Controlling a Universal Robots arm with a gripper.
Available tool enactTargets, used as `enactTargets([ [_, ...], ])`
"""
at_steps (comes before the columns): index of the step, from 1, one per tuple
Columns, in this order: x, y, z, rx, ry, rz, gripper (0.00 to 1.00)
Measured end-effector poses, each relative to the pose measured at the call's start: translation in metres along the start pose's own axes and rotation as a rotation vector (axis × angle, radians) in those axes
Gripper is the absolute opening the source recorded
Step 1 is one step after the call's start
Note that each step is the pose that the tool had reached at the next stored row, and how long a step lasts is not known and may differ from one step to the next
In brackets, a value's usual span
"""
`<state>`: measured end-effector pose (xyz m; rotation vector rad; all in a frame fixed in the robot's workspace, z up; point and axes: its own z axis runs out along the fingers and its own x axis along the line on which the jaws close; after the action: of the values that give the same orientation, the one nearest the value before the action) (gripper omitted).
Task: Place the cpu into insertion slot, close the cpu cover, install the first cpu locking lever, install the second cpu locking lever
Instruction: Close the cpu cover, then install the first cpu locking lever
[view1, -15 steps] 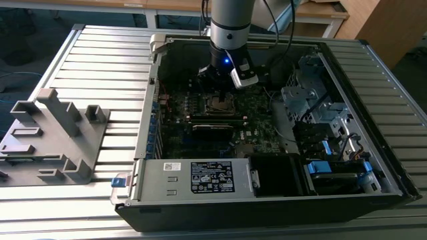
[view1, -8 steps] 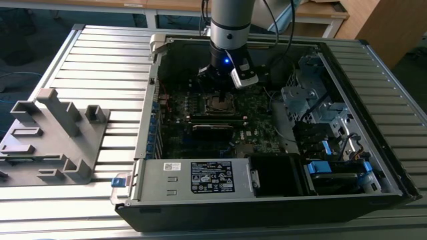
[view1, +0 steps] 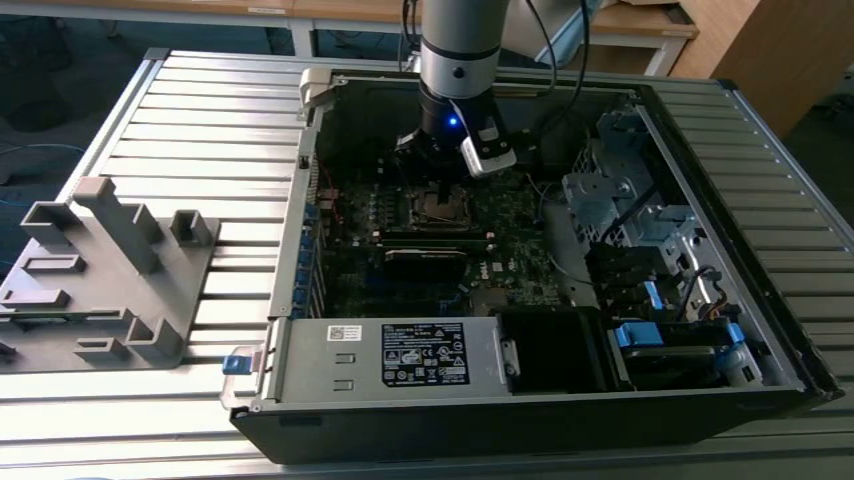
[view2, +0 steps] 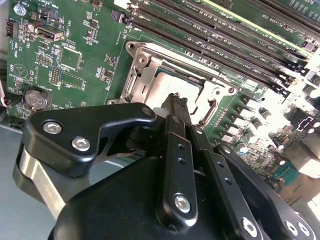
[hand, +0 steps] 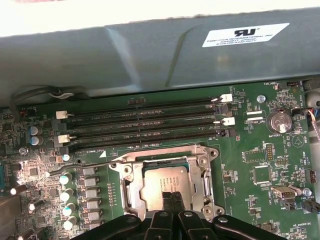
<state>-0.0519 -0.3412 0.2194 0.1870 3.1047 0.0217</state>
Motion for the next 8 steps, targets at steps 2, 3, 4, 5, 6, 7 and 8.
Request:
enactTargets([
  [2, 0.0000, 0.0000, 0.0000, 0.0001, 0.0001, -0.003, 0.11],
  [3, 0.0000, 0.0000, 0.0000, 0.0000, 0.0001, -0.005, 0.11],
  [4, 0.0000, 0.0000, 0.0000, -0.0001, 0.0001, -0.005, 0.11],
  [5, 0.0000, 0.0000, 0.0000, -0.0002, 0.0001, -0.005, 0.11],
  [6, 0.0000, 0.0000, -0.0003, -0.0003, 0.0000, -0.006, 0.11],
  [7, 0.0000, 0.0000, -0.0003, -0.0003, 0.0000, -0.006, 0.11],
  [8, 0.0000, 0.0000, -0.0003, -0.0003, 0.0000, -0.006, 0.11],
])
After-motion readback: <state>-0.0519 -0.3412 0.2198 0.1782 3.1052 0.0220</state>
